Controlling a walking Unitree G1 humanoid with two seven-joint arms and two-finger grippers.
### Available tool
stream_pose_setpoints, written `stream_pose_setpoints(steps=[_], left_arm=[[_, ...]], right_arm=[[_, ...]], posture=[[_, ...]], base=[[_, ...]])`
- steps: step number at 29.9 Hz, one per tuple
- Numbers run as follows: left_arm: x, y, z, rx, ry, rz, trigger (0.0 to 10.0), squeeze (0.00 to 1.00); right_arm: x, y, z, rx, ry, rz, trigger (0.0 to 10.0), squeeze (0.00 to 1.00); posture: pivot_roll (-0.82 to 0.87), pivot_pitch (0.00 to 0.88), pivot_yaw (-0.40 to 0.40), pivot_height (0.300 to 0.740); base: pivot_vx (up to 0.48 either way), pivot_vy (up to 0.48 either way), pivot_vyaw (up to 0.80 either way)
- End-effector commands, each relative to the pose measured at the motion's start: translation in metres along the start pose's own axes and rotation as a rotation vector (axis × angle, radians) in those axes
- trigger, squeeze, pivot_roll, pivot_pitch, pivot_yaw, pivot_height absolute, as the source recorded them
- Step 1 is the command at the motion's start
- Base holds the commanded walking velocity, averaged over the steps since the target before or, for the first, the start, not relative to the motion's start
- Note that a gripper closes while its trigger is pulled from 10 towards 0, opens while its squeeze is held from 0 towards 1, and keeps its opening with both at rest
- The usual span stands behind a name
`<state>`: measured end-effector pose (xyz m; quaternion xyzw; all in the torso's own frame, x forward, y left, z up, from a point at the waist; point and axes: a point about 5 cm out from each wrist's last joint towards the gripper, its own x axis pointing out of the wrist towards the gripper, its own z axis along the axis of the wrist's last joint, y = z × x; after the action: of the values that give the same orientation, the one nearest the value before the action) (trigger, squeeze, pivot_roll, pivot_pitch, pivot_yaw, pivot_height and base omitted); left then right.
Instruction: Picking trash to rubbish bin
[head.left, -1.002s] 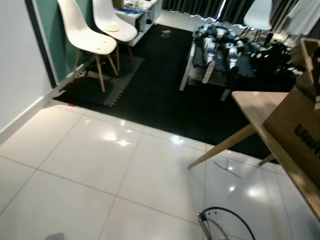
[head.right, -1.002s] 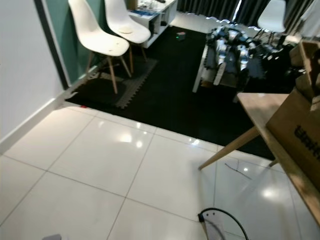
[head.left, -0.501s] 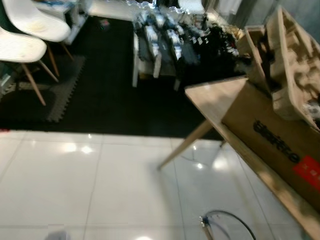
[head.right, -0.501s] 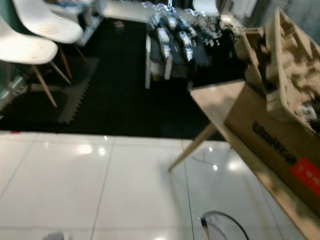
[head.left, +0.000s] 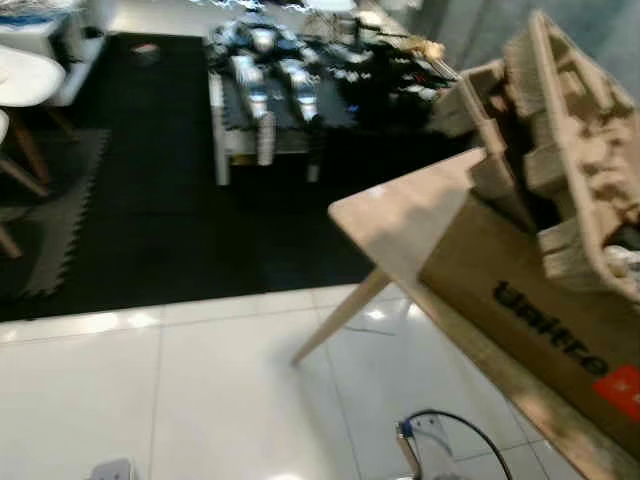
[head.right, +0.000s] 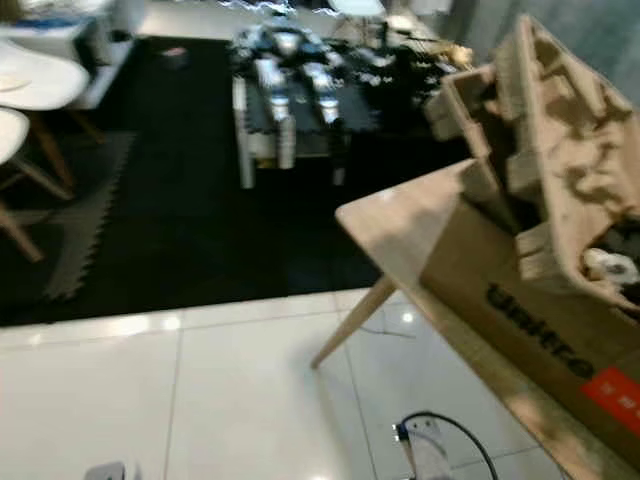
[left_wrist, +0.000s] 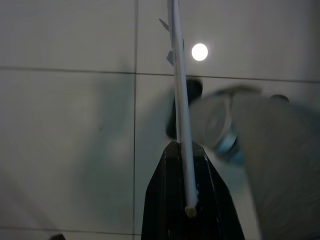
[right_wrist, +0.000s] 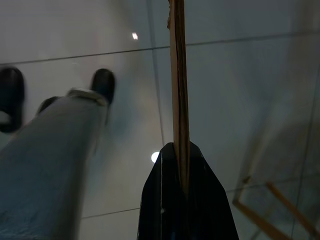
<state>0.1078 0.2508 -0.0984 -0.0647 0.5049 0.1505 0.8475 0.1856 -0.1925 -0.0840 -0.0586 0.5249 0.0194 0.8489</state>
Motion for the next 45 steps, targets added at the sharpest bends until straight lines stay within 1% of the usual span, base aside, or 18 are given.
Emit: stream_pose_setpoints(steps=[1, 21, 26, 39, 41, 45], left_arm=[[-0.0021, -0.0006, -0.0133, 0.0, 0.046, 0.002, 10.0, 0.0], [-0.0013, -0.0034, -0.0103, 0.003, 0.03, -0.007, 10.0, 0.0], [-0.0006, -0.005, -0.0072, -0.007, 0.016, -0.009, 10.0, 0.0], [-0.0012, -0.0016, -0.0083, 0.003, 0.021, 0.003, 10.0, 0.0], [-0.0009, -0.0017, -0.0071, 0.004, 0.018, 0.005, 10.0, 0.0], [-0.0004, -0.0013, -0.0035, 0.015, 0.004, 0.015, 10.0, 0.0]], right_arm=[[-0.0002, 0.003, -0.0122, 0.008, 0.04, 0.006, 10.0, 0.0], [-0.0005, 0.0016, -0.0162, 0.007, 0.052, -0.009, 10.0, 0.0], [-0.0006, 0.0008, -0.017, 0.002, 0.054, -0.012, 10.0, 0.0], [-0.0005, 0.0018, -0.0166, -0.01, 0.048, -0.01, 10.0, 0.0], [-0.0004, 0.0021, -0.0156, 0.0, 0.039, -0.007, 10.0, 0.0], [-0.0004, 0.0011, -0.0132, 0.0, 0.029, -0.009, 10.0, 0.0]], posture=[[0.24, 0.088, -0.109, 0.74], [0.23, 0.089, -0.105, 0.74], [0.23, 0.088, -0.108, 0.74], [0.24, 0.078, -0.111, 0.74], [0.24, 0.074, -0.112, 0.74], [0.24, 0.071, -0.114, 0.74]], base=[[0.0, 0.0, -0.8], [0.0, 0.0, -0.8], [0.0, 0.0, -0.8], [0.0, 0.0, -0.8], [0.0, 0.0, -0.8], [0.0, 0.0, 0.0]])
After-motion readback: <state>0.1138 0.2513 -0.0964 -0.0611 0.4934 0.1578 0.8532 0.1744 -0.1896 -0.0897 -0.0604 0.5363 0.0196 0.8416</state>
